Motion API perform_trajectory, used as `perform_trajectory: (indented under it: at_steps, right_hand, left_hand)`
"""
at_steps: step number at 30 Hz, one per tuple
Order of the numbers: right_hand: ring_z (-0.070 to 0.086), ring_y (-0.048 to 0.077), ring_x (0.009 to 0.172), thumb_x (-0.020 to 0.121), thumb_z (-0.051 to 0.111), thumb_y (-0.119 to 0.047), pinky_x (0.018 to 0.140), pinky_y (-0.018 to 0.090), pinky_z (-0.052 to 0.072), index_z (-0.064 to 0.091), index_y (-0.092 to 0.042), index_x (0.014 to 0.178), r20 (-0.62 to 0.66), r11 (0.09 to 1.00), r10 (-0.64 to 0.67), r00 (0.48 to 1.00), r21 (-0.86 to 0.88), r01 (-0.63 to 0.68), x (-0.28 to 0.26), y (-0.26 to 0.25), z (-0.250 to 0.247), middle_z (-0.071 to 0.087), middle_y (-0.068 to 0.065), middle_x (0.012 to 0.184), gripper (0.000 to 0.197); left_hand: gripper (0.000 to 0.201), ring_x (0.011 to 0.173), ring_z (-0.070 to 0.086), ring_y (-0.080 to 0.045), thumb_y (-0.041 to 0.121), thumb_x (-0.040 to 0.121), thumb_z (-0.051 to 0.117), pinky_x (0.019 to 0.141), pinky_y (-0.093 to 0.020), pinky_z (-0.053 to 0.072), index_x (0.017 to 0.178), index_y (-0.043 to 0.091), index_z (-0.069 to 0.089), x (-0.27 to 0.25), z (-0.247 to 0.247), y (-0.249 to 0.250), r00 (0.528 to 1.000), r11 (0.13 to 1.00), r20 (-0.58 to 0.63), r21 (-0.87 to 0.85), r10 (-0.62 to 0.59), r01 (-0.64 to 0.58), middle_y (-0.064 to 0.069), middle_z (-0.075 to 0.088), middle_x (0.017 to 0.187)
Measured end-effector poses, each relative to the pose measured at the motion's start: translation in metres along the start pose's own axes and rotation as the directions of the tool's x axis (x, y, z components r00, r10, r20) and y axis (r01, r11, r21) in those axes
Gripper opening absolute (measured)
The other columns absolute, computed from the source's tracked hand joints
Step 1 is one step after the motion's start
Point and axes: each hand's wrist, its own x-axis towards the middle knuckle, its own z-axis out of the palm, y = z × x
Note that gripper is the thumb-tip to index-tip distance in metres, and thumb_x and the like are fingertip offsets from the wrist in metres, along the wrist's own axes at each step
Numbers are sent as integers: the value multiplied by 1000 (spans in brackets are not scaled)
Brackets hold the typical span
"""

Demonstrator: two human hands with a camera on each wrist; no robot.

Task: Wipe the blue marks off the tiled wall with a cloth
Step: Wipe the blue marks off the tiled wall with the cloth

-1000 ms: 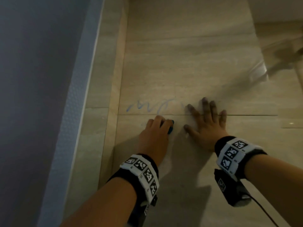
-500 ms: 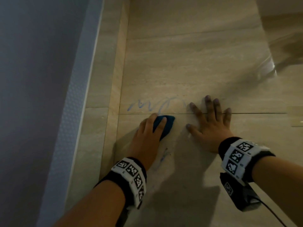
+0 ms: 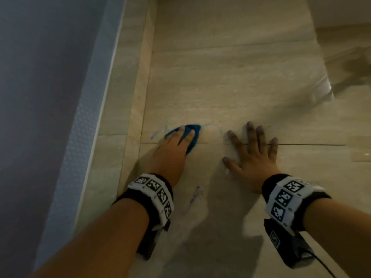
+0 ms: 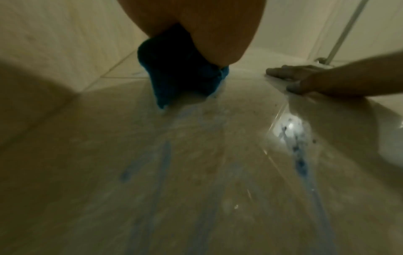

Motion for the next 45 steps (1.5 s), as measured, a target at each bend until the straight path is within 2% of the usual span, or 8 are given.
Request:
perform_trajectory:
  at_steps: [6, 9, 13, 18, 25, 34, 41, 45]
  right_hand:
    - [-46, 20, 128, 79, 9, -76, 100, 49, -32, -35, -45, 133, -36, 1000, 20, 999, 4, -19, 1, -1, 4, -52, -5, 139, 77]
    - [-34, 22, 137, 80, 18, -81, 106, 52, -25, -29, -44, 140, -62, 998, 51, 997, -19, -52, 0, 0, 0, -39, -3, 149, 84]
    - [-36, 26, 137, 63, 24, -95, 106, 55, -24, -34, -41, 138, -78, 995, 80, 994, -49, -84, 6, 6, -16, -42, 1, 147, 109]
    - [-45, 25, 130, 60, 31, -93, 102, 55, -27, -33, -40, 139, -21, 996, 84, 996, 8, -84, 14, 10, -16, -52, 0, 139, 115]
    - [-44, 26, 131, 54, 23, -95, 102, 55, -28, -32, -43, 138, -30, 998, 65, 997, 29, -64, 15, 13, -14, -51, 0, 141, 114]
    - [-45, 25, 130, 60, 32, -93, 101, 54, -28, -32, -41, 139, -18, 998, 56, 998, 26, -55, 15, 13, -14, -53, -1, 137, 114]
    - [-43, 26, 131, 60, 31, -94, 102, 55, -28, -33, -41, 139, -11, 998, 62, 998, 26, -61, 13, 11, -17, -54, -2, 133, 114]
    - [-44, 25, 131, 59, 33, -93, 102, 55, -28, -33, -41, 138, 6, 998, 62, 998, 32, -62, 13, 12, -19, -55, -3, 132, 115]
  left_hand:
    - [64, 148, -2, -18, 6, 103, 31, 116, -28, 9, 152, 29, -3, 11, 6, 30, 998, 988, -26, -139, -64, 60, 1, -12, 160]
    - [68, 147, 0, -18, 2, 101, 33, 116, -29, 12, 152, 31, -3, 4, 5, 25, 998, 988, -3, -143, -55, 54, 3, -11, 160]
    - [65, 145, 14, -21, 7, 102, 35, 115, -32, 19, 153, 29, 1, 13, -9, 16, 999, 995, 45, -94, -10, 14, 0, 3, 161]
    - [56, 134, 29, -26, 11, 102, 36, 109, -38, 33, 152, 26, 16, 31, -20, 23, 1000, 999, -26, -39, -2, 1, -5, 27, 152]
    - [62, 146, 8, -22, 19, 102, 39, 117, -33, 9, 153, 28, 6, 31, 3, 64, 984, 984, -19, -10, 180, -180, -1, 4, 161]
    - [58, 145, 12, -23, 14, 103, 34, 116, -33, 15, 153, 24, 6, 49, -4, 65, 997, 997, -74, -76, -30, 24, -3, 9, 160]
    - [54, 136, 24, -25, 28, 104, 30, 111, -34, 24, 153, 26, 7, 11, -4, 66, 984, 981, 17, 81, 177, -178, -2, 15, 158]
    - [54, 135, 27, -24, 25, 104, 31, 108, -35, 29, 153, 21, 8, 26, -12, 50, 993, 985, -8, 125, 120, -118, -3, 20, 156]
